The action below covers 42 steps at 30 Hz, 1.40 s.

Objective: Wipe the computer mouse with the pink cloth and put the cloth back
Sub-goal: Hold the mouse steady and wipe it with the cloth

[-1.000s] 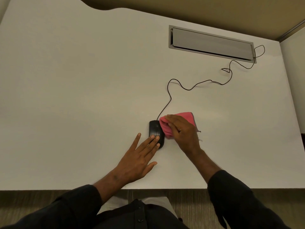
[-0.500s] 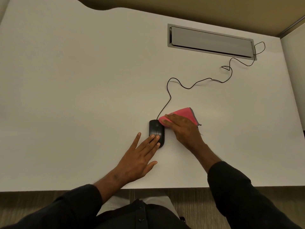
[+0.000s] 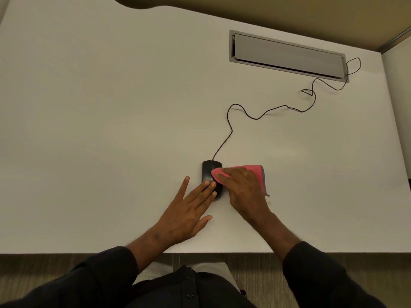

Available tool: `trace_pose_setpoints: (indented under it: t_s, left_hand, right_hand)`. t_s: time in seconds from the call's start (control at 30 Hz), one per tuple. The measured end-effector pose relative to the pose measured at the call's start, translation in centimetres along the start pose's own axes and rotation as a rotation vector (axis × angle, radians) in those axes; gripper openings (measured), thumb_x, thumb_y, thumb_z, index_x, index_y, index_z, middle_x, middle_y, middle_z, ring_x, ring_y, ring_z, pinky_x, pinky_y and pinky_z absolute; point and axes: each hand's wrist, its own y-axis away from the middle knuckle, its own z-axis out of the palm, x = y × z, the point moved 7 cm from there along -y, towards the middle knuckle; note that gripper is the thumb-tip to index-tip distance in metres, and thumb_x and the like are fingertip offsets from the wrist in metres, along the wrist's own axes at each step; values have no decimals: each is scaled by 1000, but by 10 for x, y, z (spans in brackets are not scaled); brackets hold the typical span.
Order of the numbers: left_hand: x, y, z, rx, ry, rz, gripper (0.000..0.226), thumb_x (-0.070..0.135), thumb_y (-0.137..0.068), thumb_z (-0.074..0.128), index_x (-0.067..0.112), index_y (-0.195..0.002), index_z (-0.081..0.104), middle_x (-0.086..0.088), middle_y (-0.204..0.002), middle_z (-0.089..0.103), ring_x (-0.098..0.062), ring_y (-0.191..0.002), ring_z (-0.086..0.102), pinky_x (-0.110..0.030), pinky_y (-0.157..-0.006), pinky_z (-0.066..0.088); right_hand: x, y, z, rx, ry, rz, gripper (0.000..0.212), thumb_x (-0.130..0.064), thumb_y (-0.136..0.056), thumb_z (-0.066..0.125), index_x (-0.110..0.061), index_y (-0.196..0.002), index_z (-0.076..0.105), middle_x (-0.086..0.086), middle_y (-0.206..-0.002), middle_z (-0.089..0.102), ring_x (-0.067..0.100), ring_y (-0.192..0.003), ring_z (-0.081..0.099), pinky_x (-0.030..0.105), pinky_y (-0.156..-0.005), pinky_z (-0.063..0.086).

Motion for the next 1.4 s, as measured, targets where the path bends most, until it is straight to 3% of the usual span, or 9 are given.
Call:
trace_pose_setpoints:
  t_s: [0.13, 0.3, 0.57, 0.67, 0.8, 0.87, 1.07, 1.27, 1.4]
  left_hand:
    - [0, 0, 1, 9, 7, 4, 65, 53, -105, 29, 12, -156, 31, -12, -165, 27, -26, -154, 23, -64, -118, 17]
    - [-1, 1, 4, 4, 22, 12, 64, 52, -107, 24, 12, -156, 32, -11, -165, 27, -26, -155, 22, -65, -119, 17]
    - [-1, 1, 6, 8, 33, 10, 65, 52, -106, 31, 11, -157, 30, -12, -166, 25, -26, -155, 20, -65, -121, 18]
    - [-1, 0, 8, 6, 41, 12, 66, 53, -107, 27, 11, -158, 27, -11, -167, 24, -25, -156, 18, -64, -121, 13]
    - [-2, 0, 9, 8, 40, 13, 67, 53, -107, 26, 11, -159, 24, -11, -167, 23, -25, -156, 17, -63, -122, 11]
    - [-3, 0, 10, 4, 38, 17, 68, 54, -107, 26, 11, -159, 24, -11, -167, 23, -25, -156, 17, -63, -122, 11]
    - [-3, 0, 8, 1, 24, 21, 67, 55, -105, 27, 12, -158, 28, -11, -166, 26, -26, -154, 22, -64, -120, 14]
    - [-2, 0, 7, 22, 34, 21, 67, 54, -105, 27, 12, -158, 28, -11, -166, 26, -26, -154, 24, -63, -120, 15]
    - [-3, 0, 8, 29, 47, 25, 66, 53, -106, 24, 12, -158, 29, -10, -166, 26, -25, -154, 22, -63, -121, 13]
  right_hand:
    - [-1, 3, 1, 17, -4, 20, 78, 4, -63, 87, -7, -131, 50, 25, -115, 69, 43, -101, 68, 32, -114, 33]
    - [15, -31, 2, -24, 21, 77, 51, 5, -76, 77, -3, -125, 65, 19, -119, 68, 38, -108, 66, 52, -91, 53]
    - [4, -16, -6, 2, -183, 207, 43, -16, -88, 66, -11, -131, 62, 9, -127, 66, 24, -117, 61, 46, -100, 48]
    - [2, 1, -7, 26, -419, 289, 47, -39, -99, 50, -16, -140, 53, 2, -142, 56, 17, -134, 48, 50, -110, 38]
    - [-2, 0, 6, -85, -389, 235, 49, -38, -105, 32, -42, -153, 21, -17, -161, 19, 18, -150, 18, 56, -121, 9]
    - [0, -4, 13, -129, -334, 223, 52, -39, -105, 27, -48, -152, 7, -20, -162, 9, 17, -151, 12, 55, -121, 6]
    - [8, -13, 24, -188, -237, 321, 53, -44, -106, 13, -23, -154, 19, 4, -159, 31, 22, -148, 24, 62, -116, 20]
    - [-7, 10, 14, -112, -359, 244, 54, -40, -106, 23, -41, -155, 1, -20, -163, 4, 10, -150, 12, 41, -123, 7]
    - [-5, 2, 18, -172, -257, 270, 55, -37, -105, 25, -33, -155, 5, -7, -163, 16, 17, -150, 16, 47, -122, 9]
